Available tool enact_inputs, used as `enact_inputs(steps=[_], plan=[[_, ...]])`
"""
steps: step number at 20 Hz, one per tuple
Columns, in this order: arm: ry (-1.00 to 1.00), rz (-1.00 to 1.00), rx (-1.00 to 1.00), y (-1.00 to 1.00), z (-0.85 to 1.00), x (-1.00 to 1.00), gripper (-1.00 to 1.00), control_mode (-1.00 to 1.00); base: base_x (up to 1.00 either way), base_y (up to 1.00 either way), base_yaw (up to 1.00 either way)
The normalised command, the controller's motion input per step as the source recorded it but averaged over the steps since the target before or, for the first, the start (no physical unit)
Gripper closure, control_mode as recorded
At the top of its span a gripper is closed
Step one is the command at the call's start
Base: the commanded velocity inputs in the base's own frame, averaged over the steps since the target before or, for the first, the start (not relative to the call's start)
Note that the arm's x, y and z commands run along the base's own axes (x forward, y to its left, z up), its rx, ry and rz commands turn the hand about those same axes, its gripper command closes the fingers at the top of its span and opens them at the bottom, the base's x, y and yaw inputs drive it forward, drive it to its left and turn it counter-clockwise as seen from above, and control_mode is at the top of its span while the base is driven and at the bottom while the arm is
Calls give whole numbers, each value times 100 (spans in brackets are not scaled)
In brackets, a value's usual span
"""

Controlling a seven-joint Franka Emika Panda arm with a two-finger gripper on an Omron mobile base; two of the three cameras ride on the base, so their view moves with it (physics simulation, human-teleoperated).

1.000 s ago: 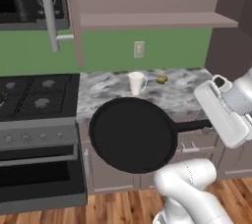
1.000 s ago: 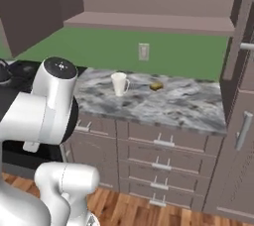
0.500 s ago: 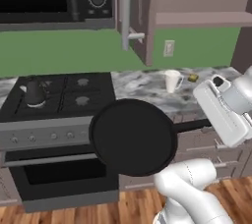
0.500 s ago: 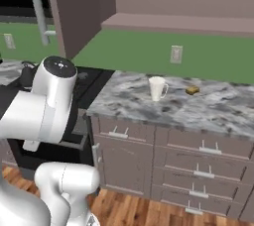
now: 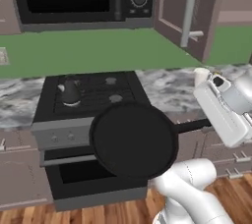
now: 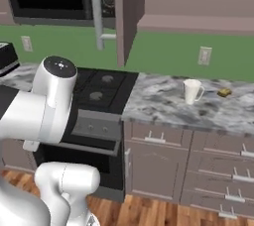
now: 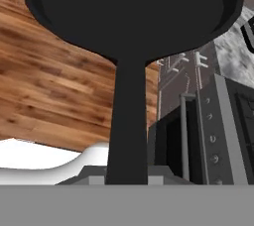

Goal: Pick the pan from the cabinet and place it on the stove. Then turn on the stove burner for the pan.

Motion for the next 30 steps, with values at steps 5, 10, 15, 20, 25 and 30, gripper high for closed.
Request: enact_inputs(steps=[5,10,15,20,25,30], plan=[[0,0,0,0,0,0,100,100,3,77,-11],[0,0,0,0,0,0,100,100,4,64,-10],[0,0,0,0,0,0,100,100,27,42,-18],[0,0,0,0,0,0,100,100,47,31,-23],[0,0,0,0,0,0,100,100,51,32,-20],[0,0,0,0,0,0,100,100,46,35,-21]])
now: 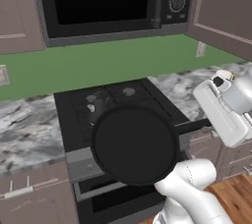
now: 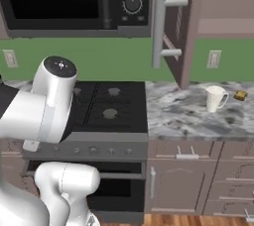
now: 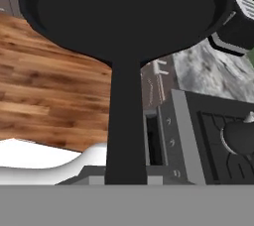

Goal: Pick the pan from the cabinet and place it on the stove. Then turn on the stove burner for the pan.

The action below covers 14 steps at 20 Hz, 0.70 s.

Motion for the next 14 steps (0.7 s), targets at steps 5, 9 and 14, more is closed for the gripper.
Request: enact_inputs(steps=[5,9,14], plan=[[0,0,0,0,0,0,100,100,26,48,-19],[0,0,0,0,0,0,100,100,30,42,-19],[0,0,0,0,0,0,100,100,37,34,-18]])
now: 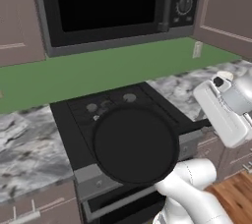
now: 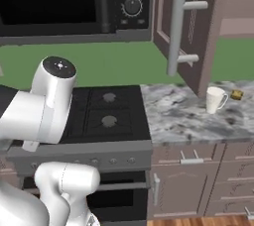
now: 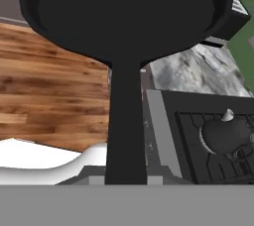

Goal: Pick the pan from the cabinet and place it on the stove. Then turn on the stove burner for the pan.

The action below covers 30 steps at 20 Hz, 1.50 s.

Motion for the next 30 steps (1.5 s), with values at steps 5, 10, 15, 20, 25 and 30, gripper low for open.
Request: enact_inputs(steps=[5,10,15,20,25,30], plan=[[0,0,0,0,0,0,100,100,14,41,-13],[0,0,0,0,0,0,100,100,0,49,-8],[0,0,0,0,0,0,100,100,15,35,-4],[0,0,0,0,0,0,100,100,29,25,-2],[0,0,0,0,0,0,100,100,12,16,0],[0,0,0,0,0,0,100,100,0,0,0]])
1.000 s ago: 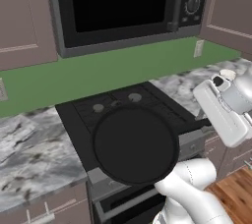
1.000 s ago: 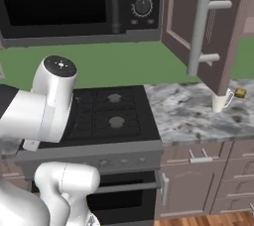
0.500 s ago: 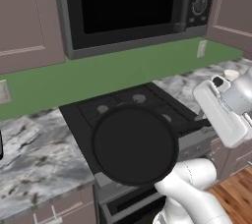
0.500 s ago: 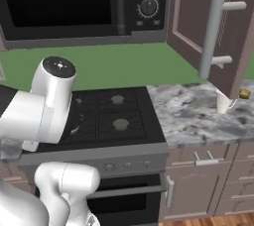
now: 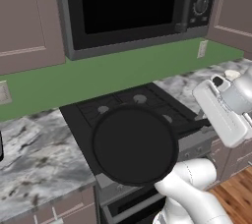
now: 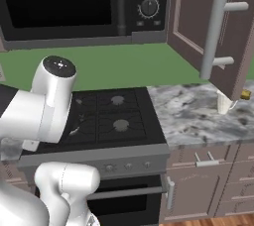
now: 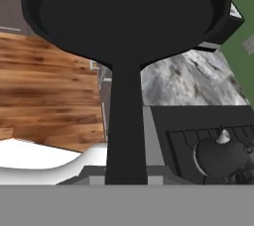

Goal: Pick the pan from the cabinet and place it on the stove. Then turn on the stove burner for the pan.

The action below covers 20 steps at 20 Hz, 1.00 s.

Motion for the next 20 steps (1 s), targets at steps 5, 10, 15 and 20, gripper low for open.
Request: enact_inputs(steps=[5,10,15,20], plan=[[-2,0,1,-6,-1,-6,100,-100,-14,-15,0],[-5,-8,5,-35,-2,-22,100,-100,0,0,0],[0,-19,3,-33,0,-2,100,-100,0,0,0],[1,-25,3,-32,0,0,100,-100,0,0,0]])
